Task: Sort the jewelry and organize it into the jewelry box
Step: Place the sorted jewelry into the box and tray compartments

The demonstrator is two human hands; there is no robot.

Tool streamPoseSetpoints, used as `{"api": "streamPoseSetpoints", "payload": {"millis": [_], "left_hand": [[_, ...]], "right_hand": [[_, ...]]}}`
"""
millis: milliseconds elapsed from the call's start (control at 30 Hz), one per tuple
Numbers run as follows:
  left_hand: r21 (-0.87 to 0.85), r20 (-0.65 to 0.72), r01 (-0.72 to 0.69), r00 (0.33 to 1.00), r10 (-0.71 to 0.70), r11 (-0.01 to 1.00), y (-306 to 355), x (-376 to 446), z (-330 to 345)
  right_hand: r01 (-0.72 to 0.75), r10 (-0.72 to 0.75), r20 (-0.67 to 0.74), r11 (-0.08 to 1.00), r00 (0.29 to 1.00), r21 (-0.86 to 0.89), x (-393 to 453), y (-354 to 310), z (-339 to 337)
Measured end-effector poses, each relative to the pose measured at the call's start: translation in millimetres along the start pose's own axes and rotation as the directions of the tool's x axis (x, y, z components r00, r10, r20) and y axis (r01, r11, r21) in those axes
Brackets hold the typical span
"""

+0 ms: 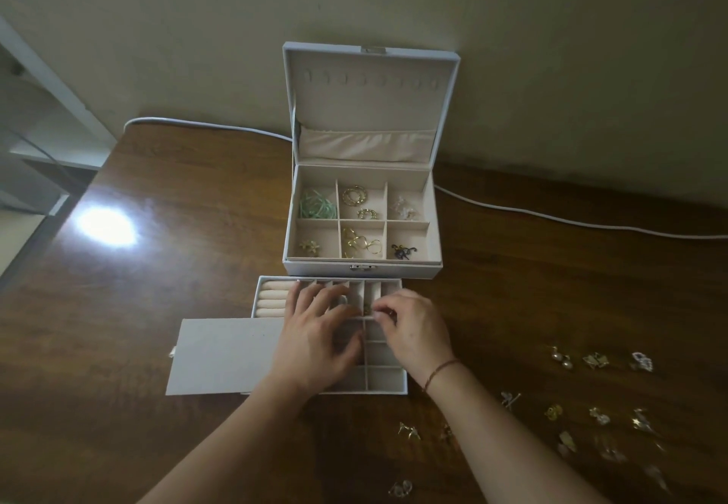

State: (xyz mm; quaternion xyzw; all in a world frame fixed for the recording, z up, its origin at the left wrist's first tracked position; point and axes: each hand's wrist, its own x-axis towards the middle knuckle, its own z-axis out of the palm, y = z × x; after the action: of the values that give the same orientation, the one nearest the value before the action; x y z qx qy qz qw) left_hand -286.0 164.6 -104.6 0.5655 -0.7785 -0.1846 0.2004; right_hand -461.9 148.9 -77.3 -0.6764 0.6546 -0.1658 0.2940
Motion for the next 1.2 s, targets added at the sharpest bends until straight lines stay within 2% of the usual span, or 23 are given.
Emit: {"api": "streamPoseSetpoints", "payload": {"millis": [233, 367, 533, 667, 800, 933, 1100, 1200], "left_hand": [[0.031, 0.024, 0.021, 0.999, -0.022, 0.999, 1.4, 0.6, -0.5], [0.080, 0.039, -0.006, 0.999, 0.002, 0.997, 1.3, -0.2, -2.7], [0.136, 0.060, -0.011, 0.998, 0.002, 0.991, -1.7, 0.7, -1.5], [0.103, 0.033, -0.018, 0.999, 0.015, 0.995, 1.3, 1.5, 0.0], [0.085, 0.003, -0.035, 0.999, 0.035, 0.996, 1.0, 2.0, 1.2], [0.097, 0.003, -0.033, 0.999, 0.033, 0.995, 3.3, 2.2, 2.1], [0.132, 0.030, -0.029, 0.999, 0.025, 0.991, 4.8, 2.6, 2.0], [0.122, 0.028, -0.014, 1.000, 0.011, 0.992, 8.7, 2.0, 0.5]], "right_hand": [[0.039, -0.040, 0.019, 0.997, 0.999, 0.062, -2.8, 13.0, -11.7], [0.148, -0.143, -0.068, 0.986, 0.987, 0.070, -28.4, 18.5, -18.4], [0.124, -0.126, -0.129, 0.992, 0.984, -0.029, -97.4, 47.3, -21.0], [0.002, -0.017, -0.288, 0.999, 0.957, -0.052, -145.2, 90.3, -33.7], [-0.232, 0.218, -0.414, 0.973, 0.884, 0.017, -169.8, 126.6, -56.6], [-0.480, 0.439, -0.400, 0.877, 0.804, -0.003, -177.3, 151.5, -77.7], [-0.519, 0.445, -0.307, 0.825, 0.841, -0.224, -170.4, 155.5, -82.6], [-0.502, 0.420, -0.308, 0.821, 0.854, -0.272, -165.1, 155.2, -81.3]]}}
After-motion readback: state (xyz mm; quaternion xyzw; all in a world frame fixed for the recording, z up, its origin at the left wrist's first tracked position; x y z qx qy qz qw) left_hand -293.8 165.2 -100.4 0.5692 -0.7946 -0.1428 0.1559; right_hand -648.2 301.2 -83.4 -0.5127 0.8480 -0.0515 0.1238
